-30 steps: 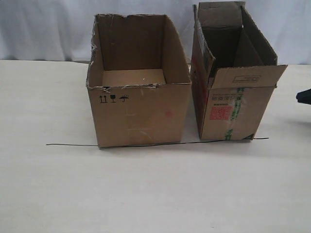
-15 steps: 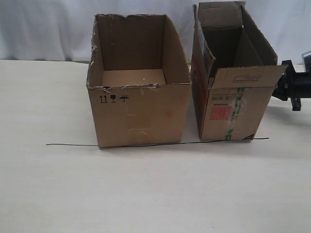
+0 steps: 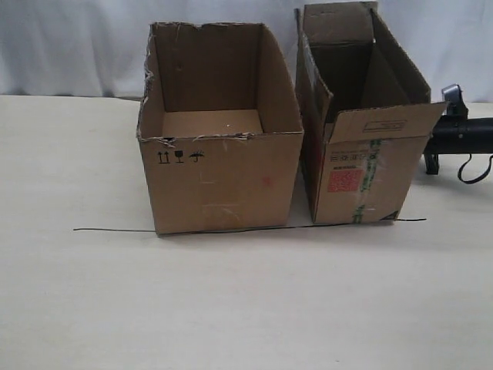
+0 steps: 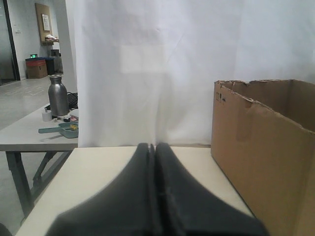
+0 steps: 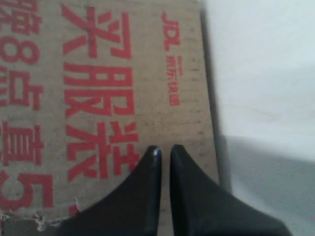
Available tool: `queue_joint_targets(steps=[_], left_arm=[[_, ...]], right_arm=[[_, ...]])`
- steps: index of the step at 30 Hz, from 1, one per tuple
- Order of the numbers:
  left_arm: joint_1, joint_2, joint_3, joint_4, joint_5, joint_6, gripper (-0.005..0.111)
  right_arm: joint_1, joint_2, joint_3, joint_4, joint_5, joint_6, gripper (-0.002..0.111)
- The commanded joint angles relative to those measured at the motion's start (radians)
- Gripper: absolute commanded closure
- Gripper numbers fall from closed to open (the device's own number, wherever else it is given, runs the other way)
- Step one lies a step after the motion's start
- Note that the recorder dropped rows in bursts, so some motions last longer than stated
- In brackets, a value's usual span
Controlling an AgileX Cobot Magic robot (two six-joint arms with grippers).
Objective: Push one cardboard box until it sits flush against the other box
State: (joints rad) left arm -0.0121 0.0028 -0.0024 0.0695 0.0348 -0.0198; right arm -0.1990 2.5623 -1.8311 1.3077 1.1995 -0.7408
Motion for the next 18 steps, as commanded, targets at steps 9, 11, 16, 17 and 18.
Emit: queue_joint_targets(steps=[9,11,16,17,18], left_arm=[[-0.003,-0.003,0.002,0.001,0.000,-0.001,0.107],[-0.003,-0.003,0.002,0.001,0.000,-0.001,0.107],[-0.003,-0.003,0.002,0.001,0.000,-0.001,0.107],[-0.003,-0.003,0.002,0.001,0.000,-0.001,0.107],[-0.003,-0.003,0.002,0.001,0.000,-0.001,0.107]], right_arm=[[0.119,-0.004,-0.007,0.028,0.022,0.043,0.103],[0.126,-0.004,-0.007,0.042,0.022,0.049,0.103],[0.103,-0.023,-0.007,0.045,-0.037,0.049,0.103],[0.083,-0.048,-0.007,0.026,-0.063,0.044,0.103],[0.055,-0.078,-0.007,0.005,-0.083,0.042,0.103]])
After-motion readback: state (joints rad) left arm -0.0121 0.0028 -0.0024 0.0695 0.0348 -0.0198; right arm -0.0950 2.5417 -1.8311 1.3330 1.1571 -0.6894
